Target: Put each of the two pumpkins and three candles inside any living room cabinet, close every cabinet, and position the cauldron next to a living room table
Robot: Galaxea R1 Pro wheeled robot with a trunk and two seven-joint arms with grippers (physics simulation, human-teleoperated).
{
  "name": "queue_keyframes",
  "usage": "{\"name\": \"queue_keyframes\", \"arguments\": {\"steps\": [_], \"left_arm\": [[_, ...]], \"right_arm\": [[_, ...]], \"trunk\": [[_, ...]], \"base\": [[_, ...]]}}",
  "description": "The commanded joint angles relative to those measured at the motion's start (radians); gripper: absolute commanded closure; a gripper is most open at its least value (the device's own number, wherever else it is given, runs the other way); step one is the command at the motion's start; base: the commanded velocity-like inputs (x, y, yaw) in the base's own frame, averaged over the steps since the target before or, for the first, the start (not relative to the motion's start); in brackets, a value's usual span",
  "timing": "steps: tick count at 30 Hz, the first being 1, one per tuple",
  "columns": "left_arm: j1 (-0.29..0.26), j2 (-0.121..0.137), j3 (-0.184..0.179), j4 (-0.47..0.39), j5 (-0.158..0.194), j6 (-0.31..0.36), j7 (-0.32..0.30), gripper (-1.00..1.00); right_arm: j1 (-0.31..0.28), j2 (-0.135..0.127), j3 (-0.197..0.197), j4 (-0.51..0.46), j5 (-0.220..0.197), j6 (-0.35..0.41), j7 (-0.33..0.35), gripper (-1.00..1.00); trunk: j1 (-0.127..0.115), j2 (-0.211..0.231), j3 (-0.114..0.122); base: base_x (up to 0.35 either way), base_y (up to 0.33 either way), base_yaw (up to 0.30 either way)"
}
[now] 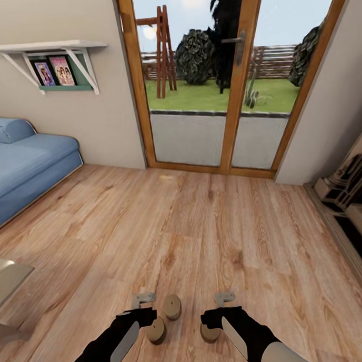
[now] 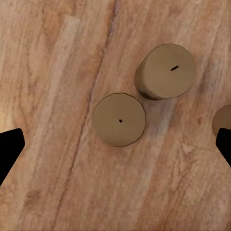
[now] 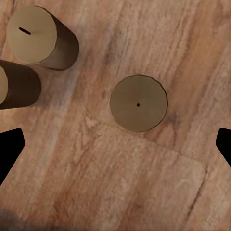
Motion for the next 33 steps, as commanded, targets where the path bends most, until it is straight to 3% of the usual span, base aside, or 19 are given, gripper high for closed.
{"name": "queue_keyframes", "arguments": {"steps": [1,25,33], "left_arm": [[-0.001,0.001,-0.006,-0.002,0.009,0.002,0.009,-1.00],[-0.001,0.000,-0.009,-0.002,0.007,0.000,0.008,-1.00],[-0.001,0.000,-0.009,-0.002,0.008,0.000,0.007,-1.00]], "right_arm": [[-0.001,-0.001,0.008,-0.002,-0.011,0.004,-0.009,-1.00],[-0.001,0.000,0.010,-0.002,-0.009,-0.006,-0.009,-1.00],[-0.001,0.024,0.011,-0.002,-0.009,-0.005,-0.008,-1.00]], "trunk": [[0.004,-0.008,-0.004],[0.096,-0.176,-0.079],[0.126,-0.232,-0.104]], "base": [[0.000,0.000,0.000],[0.000,0.000,0.000],[0.000,0.000,0.000]]}}
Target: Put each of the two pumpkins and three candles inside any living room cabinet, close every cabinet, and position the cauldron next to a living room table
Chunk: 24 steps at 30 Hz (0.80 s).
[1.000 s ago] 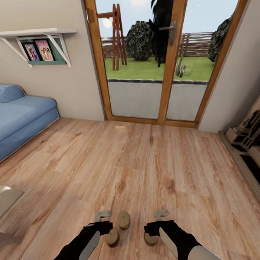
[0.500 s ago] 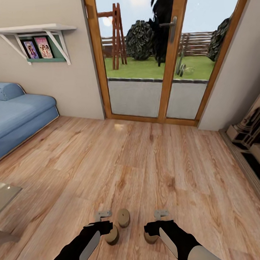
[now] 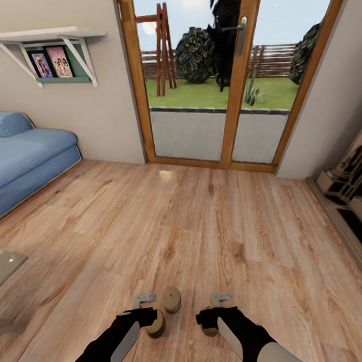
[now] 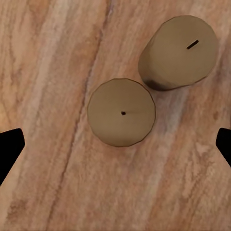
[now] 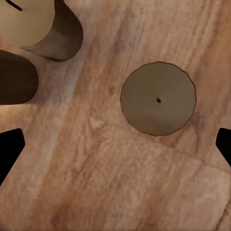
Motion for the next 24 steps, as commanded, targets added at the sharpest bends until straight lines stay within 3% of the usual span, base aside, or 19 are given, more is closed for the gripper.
{"name": "queue_keyframes", "arguments": {"steps": [1,13,24], "left_arm": [[-0.001,0.001,-0.006,-0.002,0.009,0.002,0.009,-1.00],[-0.001,0.001,-0.008,-0.002,0.009,0.002,0.006,-1.00],[-0.001,0.001,-0.048,-0.002,0.010,0.003,0.006,-1.00]], "right_arm": [[-0.001,0.002,0.008,-0.002,-0.010,0.005,-0.009,-1.00],[-0.001,0.005,0.047,-0.002,-0.011,0.004,-0.008,-1.00],[-0.001,0.005,0.048,0.001,-0.011,0.004,-0.014,-1.00]], "trunk": [[0.004,-0.008,-0.004],[0.050,-0.092,-0.042],[0.092,-0.169,-0.076]], "base": [[0.000,0.000,0.000],[0.000,0.000,0.000],[0.000,0.000,0.000]]}}
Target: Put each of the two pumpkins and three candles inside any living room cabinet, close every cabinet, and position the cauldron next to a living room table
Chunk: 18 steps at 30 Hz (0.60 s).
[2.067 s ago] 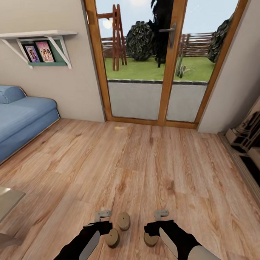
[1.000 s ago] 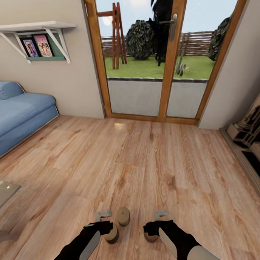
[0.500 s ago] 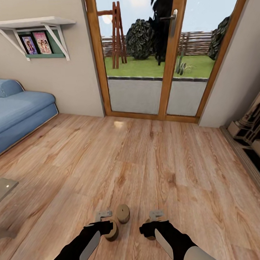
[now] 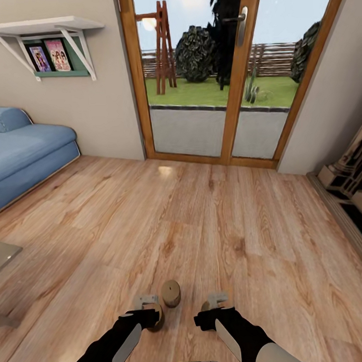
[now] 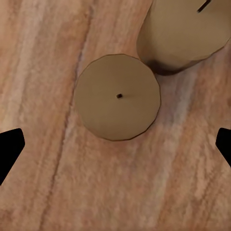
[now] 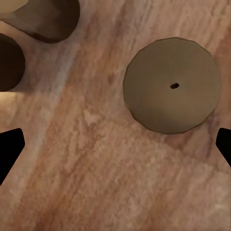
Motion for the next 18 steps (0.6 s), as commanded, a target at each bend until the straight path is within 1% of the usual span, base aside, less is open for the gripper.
{"name": "queue_keyframes", "arguments": {"steps": [1,5,17,18], "left_arm": [[-0.001,0.001,-0.006,-0.002,0.009,0.002,0.009,-1.00],[-0.001,0.001,-0.008,-0.002,0.008,0.002,0.009,-1.00],[-0.001,0.001,-0.011,-0.002,0.004,-0.001,0.010,-1.00],[-0.001,0.001,-0.011,-0.006,0.005,-0.001,0.010,-1.00]], "right_arm": [[-0.001,-0.001,0.008,-0.001,-0.011,0.004,-0.010,-1.00],[-0.001,-0.002,0.008,0.004,-0.011,0.003,-0.012,-1.00],[-0.001,-0.002,0.008,0.010,-0.015,0.003,-0.013,-1.00],[-0.001,-0.002,0.008,0.010,-0.016,0.002,-0.013,-1.00]], "trunk": [[0.004,-0.008,-0.004],[0.018,-0.034,-0.017],[0.024,-0.037,-0.063],[0.024,-0.037,-0.063]], "base": [[0.000,0.000,0.000],[0.000,0.000,0.000],[0.000,0.000,0.000],[0.000,0.000,0.000]]}}
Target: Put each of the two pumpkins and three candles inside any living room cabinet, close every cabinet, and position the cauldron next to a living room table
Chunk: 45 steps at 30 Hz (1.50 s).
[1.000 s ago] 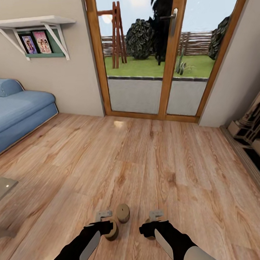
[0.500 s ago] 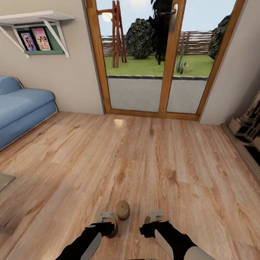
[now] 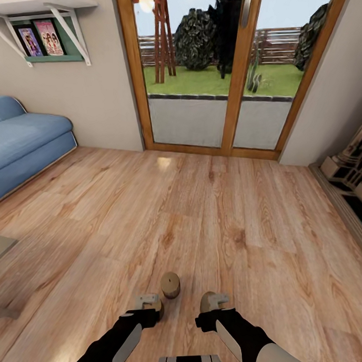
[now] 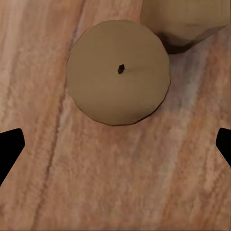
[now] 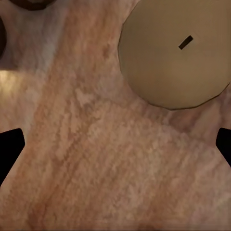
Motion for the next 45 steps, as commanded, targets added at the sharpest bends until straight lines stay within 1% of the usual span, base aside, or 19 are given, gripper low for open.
{"name": "queue_keyframes", "arguments": {"steps": [1,4,6,7,9,10,11,13,14,15,16,17,20,22,24,32,35,41,45], "left_arm": [[-0.001,0.002,-0.005,-0.006,0.010,0.003,0.010,-1.00],[-0.001,0.007,-0.002,-0.032,0.013,0.014,0.009,-1.00],[0.001,0.013,0.002,-0.077,0.015,0.026,0.009,-1.00],[0.002,0.020,0.004,-0.119,0.019,0.049,0.010,-1.00],[0.003,0.052,0.010,-0.228,0.027,0.155,0.010,-1.00],[0.003,0.062,0.012,-0.258,0.030,0.190,0.010,-1.00],[0.005,0.081,0.017,-0.323,0.038,0.260,0.009,-1.00],[0.009,0.113,0.032,-0.442,0.068,0.374,0.010,-1.00],[0.014,0.125,0.039,-0.493,0.088,0.412,0.011,-1.00],[0.017,0.131,0.042,-0.515,0.098,0.427,0.011,-1.00],[0.029,0.158,0.050,-0.566,0.128,0.457,0.012,-1.00],[0.034,0.174,0.060,-0.589,0.152,0.471,0.011,-1.00],[0.042,0.194,0.106,-0.625,0.225,0.516,0.012,-1.00],[0.044,0.198,0.142,-0.647,0.271,0.584,0.016,-1.00],[0.045,0.200,0.157,-0.657,0.281,0.611,0.019,-1.00],[0.045,0.186,0.161,-0.666,0.296,0.630,0.025,-1.00],[0.045,0.187,0.163,-0.669,0.299,0.632,0.025,-1.00],[0.045,0.189,0.165,-0.670,0.300,0.633,0.025,-1.00],[0.045,0.188,0.165,-0.670,0.301,0.633,0.025,-1.00]], "right_arm": [[-0.001,-0.001,0.008,-0.002,-0.011,0.003,-0.009,-1.00],[-0.001,-0.001,0.008,-0.002,-0.011,0.002,-0.009,-1.00],[-0.001,-0.001,0.008,-0.002,-0.011,0.002,-0.009,-1.00],[-0.001,-0.001,0.008,-0.002,-0.011,0.002,-0.009,-1.00],[-0.001,-0.001,0.008,-0.001,-0.012,0.002,-0.009,-1.00],[-0.001,-0.001,0.008,-0.001,-0.012,0.002,-0.009,-1.00],[-0.001,-0.001,0.008,-0.001,-0.012,0.002,-0.009,-1.00],[-0.001,-0.001,0.008,-0.001,-0.013,0.002,-0.009,-1.00],[-0.001,-0.001,0.008,-0.001,-0.014,0.002,-0.009,-1.00],[-0.001,-0.001,0.008,-0.001,-0.014,0.002,-0.009,-1.00],[-0.001,-0.001,0.008,-0.001,-0.014,0.002,-0.009,-1.00],[-0.001,-0.001,0.008,-0.001,-0.014,0.002,-0.009,-1.00],[-0.001,-0.001,0.008,-0.001,-0.016,0.002,-0.009,-1.00],[-0.001,-0.002,0.008,-0.001,-0.017,0.002,-0.009,-1.00],[-0.001,-0.002,0.008,-0.001,-0.017,0.002,-0.010,-1.00],[-0.001,-0.004,0.000,0.000,-0.017,0.002,-0.013,-1.00],[-0.001,-0.004,-0.001,0.001,-0.016,0.004,-0.015,-1.00],[-0.001,-0.005,-0.003,0.002,-0.019,0.002,-0.072,-1.00],[-0.001,-0.005,-0.004,0.002,-0.020,0.001,-0.085,-1.00]], "trunk": [[0.000,0.000,-0.001],[0.000,0.000,-0.001],[0.000,0.000,-0.001],[0.000,0.000,-0.001],[0.000,0.000,-0.001],[0.000,0.000,-0.001],[0.000,0.000,-0.001],[0.000,0.000,-0.001],[0.000,0.000,-0.001],[0.000,0.000,-0.001],[0.000,0.000,-0.001],[0.000,0.000,-0.001],[0.000,0.000,-0.001],[0.000,0.000,-0.001],[0.000,0.000,-0.001],[0.000,0.000,-0.001],[0.000,0.000,-0.001],[0.000,0.000,-0.001],[0.000,0.000,-0.001]], "base": [[0.000,0.000,0.000],[0.000,0.000,0.000],[0.000,0.000,0.000],[0.000,0.000,0.000],[0.000,0.000,0.000],[0.000,0.000,0.000],[0.000,0.000,0.000],[0.000,0.000,0.000],[0.000,0.000,0.000],[0.000,0.000,0.000],[0.000,0.000,0.000],[0.000,0.000,0.000],[0.000,0.000,0.000],[0.000,0.000,0.000],[0.000,0.000,0.000],[0.043,0.000,0.000],[0.046,0.000,0.000],[0.077,0.000,0.000],[0.008,0.000,0.000]]}}
